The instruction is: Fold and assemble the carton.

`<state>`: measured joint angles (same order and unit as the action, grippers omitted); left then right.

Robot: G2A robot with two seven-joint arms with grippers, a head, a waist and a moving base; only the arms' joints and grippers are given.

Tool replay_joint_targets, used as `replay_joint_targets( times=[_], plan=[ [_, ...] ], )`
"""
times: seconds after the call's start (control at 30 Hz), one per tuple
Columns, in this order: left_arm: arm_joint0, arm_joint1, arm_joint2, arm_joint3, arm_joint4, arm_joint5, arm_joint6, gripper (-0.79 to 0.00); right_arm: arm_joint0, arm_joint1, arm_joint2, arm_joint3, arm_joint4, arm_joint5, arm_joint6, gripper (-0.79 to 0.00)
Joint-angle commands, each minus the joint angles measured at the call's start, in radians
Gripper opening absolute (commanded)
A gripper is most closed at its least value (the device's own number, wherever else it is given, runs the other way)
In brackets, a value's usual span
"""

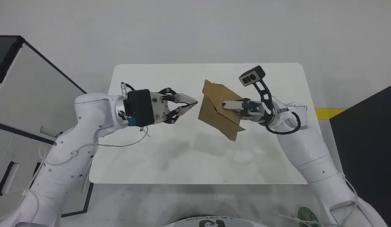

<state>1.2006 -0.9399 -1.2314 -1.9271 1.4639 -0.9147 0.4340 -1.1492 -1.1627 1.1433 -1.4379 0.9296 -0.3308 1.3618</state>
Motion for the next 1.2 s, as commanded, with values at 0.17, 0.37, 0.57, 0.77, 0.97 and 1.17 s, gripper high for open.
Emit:
replay_joint_targets(
  times=[0.17,0.37,0.57,0.77,0.97,1.17],
  plan=[
    [-0.002,-0.007,0.049,-0.009,-0.006,-0.001,-0.007,-0.785,0.006,-0.006,-0.014,-0.001,-0.002,0.011,-0.003,-0.785],
    [-0.018,-0.013,0.078,0.007,-0.002,0.007,-0.011,-0.785,0.01,-0.011,-0.026,-0.002,0.011,0.002,0.032,-0.785],
    [-0.024,-0.015,0.087,0.012,-0.005,-0.003,-0.009,-0.785,0.006,-0.013,-0.019,-0.002,0.01,-0.005,0.038,-0.785],
    [-0.031,-0.019,0.107,0.012,-0.011,-0.014,-0.006,-0.785,0.002,-0.014,-0.013,-0.005,0.009,-0.006,0.036,-0.785],
    [-0.038,-0.023,0.124,0.015,-0.015,-0.017,-0.01,-0.785,0.002,-0.017,-0.014,-0.007,0.009,-0.005,0.04,-0.785],
    [-0.043,-0.022,0.109,0.025,-0.013,-0.012,-0.018,-0.785,0.001,-0.019,-0.01,-0.005,0.008,-0.005,0.044,-0.785]
  ],
)
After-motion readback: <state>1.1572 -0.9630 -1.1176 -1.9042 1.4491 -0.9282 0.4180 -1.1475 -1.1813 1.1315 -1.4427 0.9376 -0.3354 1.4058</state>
